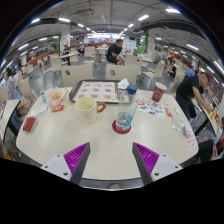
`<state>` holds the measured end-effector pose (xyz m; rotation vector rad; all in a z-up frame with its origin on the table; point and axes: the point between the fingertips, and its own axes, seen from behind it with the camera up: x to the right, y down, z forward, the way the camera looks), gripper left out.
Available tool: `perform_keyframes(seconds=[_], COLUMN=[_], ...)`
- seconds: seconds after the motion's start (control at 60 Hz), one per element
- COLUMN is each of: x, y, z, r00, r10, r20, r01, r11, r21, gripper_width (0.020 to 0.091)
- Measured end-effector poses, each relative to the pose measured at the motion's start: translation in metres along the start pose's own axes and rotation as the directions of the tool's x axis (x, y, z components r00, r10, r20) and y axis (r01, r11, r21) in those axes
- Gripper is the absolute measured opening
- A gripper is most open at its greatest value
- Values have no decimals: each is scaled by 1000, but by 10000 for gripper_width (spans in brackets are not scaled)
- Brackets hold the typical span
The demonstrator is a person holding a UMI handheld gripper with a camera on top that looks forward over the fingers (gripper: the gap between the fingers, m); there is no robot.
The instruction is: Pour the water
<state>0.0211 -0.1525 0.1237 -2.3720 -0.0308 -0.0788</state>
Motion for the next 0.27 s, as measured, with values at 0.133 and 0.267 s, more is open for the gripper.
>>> perform_keyframes(seconds=[0.133,0.267], x=[-15,-23], y=[3,5], z=[-15,-22], r00=[1000,999], r10=[-5,-38], r20=[5,6], r01=[5,38], r11=[1000,999], r21=[6,16], gripper_width=[851,849])
